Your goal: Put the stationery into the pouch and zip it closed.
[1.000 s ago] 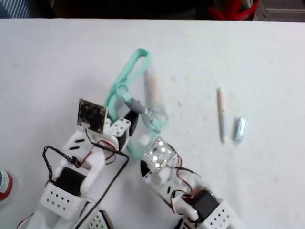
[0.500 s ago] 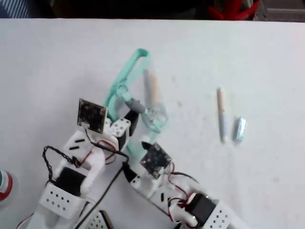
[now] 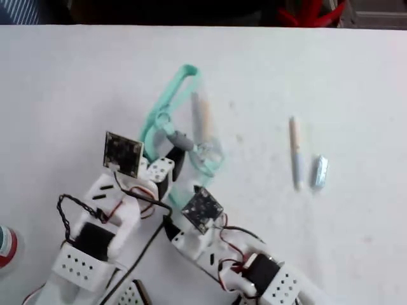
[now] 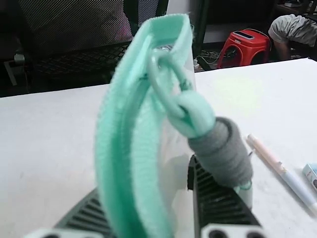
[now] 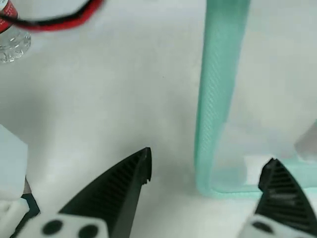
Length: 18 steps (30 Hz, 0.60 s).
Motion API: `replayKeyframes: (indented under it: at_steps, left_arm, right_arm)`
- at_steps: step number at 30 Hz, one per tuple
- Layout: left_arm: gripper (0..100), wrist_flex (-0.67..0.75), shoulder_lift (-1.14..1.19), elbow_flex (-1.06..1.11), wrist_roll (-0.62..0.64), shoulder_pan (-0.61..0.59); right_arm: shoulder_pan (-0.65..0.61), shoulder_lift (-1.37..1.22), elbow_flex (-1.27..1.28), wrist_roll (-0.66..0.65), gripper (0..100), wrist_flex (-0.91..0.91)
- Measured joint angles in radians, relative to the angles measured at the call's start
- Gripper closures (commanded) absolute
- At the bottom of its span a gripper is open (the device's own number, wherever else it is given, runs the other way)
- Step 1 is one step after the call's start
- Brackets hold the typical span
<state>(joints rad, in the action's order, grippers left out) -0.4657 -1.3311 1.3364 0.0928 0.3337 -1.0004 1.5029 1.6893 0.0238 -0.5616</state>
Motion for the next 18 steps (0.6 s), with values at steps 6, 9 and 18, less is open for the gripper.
replayKeyframes:
  at_steps: [6, 9, 18]
  left_arm:
    - [85, 0.0, 0.0, 0.0, 0.0, -0.002]
    - [85, 0.0, 0.0, 0.0, 0.0, -0.002]
    - [85, 0.0, 0.0, 0.0, 0.0, -0.002]
  right_arm:
    - [-0.035, -0.16, -0.015, 0.005, 65.0, 0.091]
    - [-0.031, -0.155, -0.032, 0.021, 65.0, 0.012]
    - [-0.02, 0.052, -0.003, 0.094, 65.0, -0.101]
